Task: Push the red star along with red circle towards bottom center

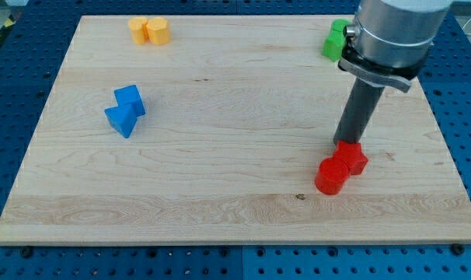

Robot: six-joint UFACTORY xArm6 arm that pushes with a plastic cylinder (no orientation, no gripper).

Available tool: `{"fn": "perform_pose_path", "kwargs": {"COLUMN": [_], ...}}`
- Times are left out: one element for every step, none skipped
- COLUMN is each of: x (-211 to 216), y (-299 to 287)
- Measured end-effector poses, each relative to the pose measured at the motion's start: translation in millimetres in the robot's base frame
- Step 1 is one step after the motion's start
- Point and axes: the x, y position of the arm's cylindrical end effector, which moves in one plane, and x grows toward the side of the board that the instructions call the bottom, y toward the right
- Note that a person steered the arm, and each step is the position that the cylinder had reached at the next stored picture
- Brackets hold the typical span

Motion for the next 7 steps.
{"fn": "perform_pose_path", "kwargs": {"x": [18, 10, 19, 45, 55, 70, 89], "y": [0, 13, 36, 22, 2, -3, -3]}}
